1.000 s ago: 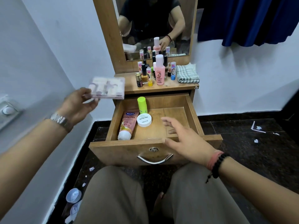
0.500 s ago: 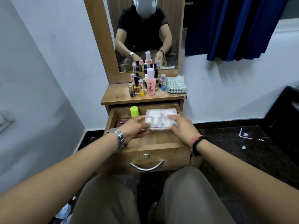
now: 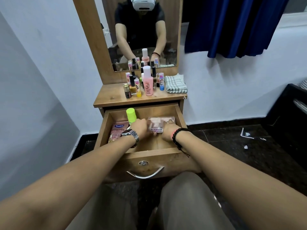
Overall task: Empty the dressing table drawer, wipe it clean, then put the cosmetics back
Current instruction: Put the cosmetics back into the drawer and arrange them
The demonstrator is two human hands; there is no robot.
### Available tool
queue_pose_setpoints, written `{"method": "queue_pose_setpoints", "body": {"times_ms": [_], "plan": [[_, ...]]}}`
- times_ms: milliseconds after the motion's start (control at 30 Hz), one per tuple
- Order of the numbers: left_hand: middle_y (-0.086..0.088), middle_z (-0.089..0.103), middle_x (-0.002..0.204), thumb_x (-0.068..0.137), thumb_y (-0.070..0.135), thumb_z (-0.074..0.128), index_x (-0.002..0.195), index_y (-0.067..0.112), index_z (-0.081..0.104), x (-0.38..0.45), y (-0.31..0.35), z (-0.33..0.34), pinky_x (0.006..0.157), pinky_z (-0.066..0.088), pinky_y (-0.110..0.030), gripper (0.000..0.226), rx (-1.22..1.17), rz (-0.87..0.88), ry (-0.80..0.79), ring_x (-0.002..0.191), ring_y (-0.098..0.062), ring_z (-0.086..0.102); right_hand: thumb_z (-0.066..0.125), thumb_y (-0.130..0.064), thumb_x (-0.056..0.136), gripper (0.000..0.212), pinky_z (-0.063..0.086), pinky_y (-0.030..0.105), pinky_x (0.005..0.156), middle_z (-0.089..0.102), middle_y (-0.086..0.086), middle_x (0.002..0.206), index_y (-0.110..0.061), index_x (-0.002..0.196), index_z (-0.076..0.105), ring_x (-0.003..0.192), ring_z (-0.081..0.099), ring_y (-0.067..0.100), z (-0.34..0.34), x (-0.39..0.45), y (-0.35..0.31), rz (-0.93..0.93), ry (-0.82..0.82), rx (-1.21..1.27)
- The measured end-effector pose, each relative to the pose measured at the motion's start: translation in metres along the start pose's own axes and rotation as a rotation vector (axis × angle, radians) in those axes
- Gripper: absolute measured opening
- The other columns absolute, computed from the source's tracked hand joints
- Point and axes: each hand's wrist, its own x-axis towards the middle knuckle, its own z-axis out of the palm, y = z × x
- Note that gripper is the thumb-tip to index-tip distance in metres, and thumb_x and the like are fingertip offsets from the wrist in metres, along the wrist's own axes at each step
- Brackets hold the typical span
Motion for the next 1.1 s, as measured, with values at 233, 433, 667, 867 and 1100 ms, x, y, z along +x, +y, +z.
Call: {"method": "queue_pose_setpoints", "body": {"times_ms": [233, 433, 667, 867, 1100], "plan": [[-0.02, 0.064, 0.113, 0.09, 0.031, 0.054, 0.109, 0.006, 0.063, 0.008, 0.017, 0.009, 0.081, 0.051, -0.039, 0.033, 0.14, 0.036, 0.025, 0.103, -0.04, 0.062, 0.047, -0.015, 0.091, 0.067, 0.015, 0.05, 0.118, 0.004, 0.007, 0.161, -0.017, 0.151, 0.017, 0.147, 0.007, 0.03, 0.019, -0.002, -0.008, -0.007, 0.082, -0.047], [-0.017, 0.064, 0.117, 0.086, 0.04, 0.061, 0.115, 0.01, 0.06, 0.005, 0.012, 0.006, 0.085, 0.05, -0.037, 0.042, 0.143, 0.081, -0.042, 0.105, -0.035, 0.062, 0.046, -0.023, 0.092, 0.059, 0.027, 0.052, 0.113, 0.02, 0.017, 0.153, -0.011, 0.146, 0.023, 0.141, 0.02, 0.04, 0.027, 0.007, -0.007, 0.011, -0.038, -0.098], [-0.01, 0.046, 0.143, 0.092, 0.041, 0.055, 0.146, 0.023, 0.035, -0.046, 0.005, -0.013, 0.101, 0.04, -0.033, 0.061, -0.031, 0.131, -0.024, 0.128, -0.028, 0.047, 0.053, -0.024, 0.091, 0.067, 0.029, 0.051, 0.113, 0.014, 0.011, 0.158, -0.014, 0.149, 0.019, 0.144, 0.017, 0.037, 0.025, 0.01, -0.007, 0.004, -0.003, -0.043], [0.001, 0.061, 0.122, 0.094, 0.047, 0.05, 0.129, 0.027, 0.058, -0.082, -0.004, -0.018, 0.093, 0.045, -0.033, 0.042, -0.194, 0.133, 0.143, 0.115, -0.021, 0.055, 0.057, -0.015, 0.084, 0.066, 0.049, 0.038, 0.096, 0.052, 0.01, 0.137, -0.021, 0.145, 0.03, 0.117, 0.056, 0.028, -0.015, 0.007, -0.004, -0.182, 0.455, 0.31], [0.007, 0.07, 0.096, 0.087, 0.057, 0.051, 0.1, 0.034, 0.069, -0.079, -0.01, -0.01, 0.083, 0.052, -0.039, 0.032, -0.337, 0.096, 0.04, 0.092, -0.02, 0.064, 0.066, -0.012, 0.084, 0.067, 0.048, 0.039, 0.099, 0.053, 0.005, 0.137, -0.023, 0.141, 0.034, 0.119, 0.056, 0.021, -0.09, 0.036, -0.026, -0.289, 0.732, 0.556]]}}
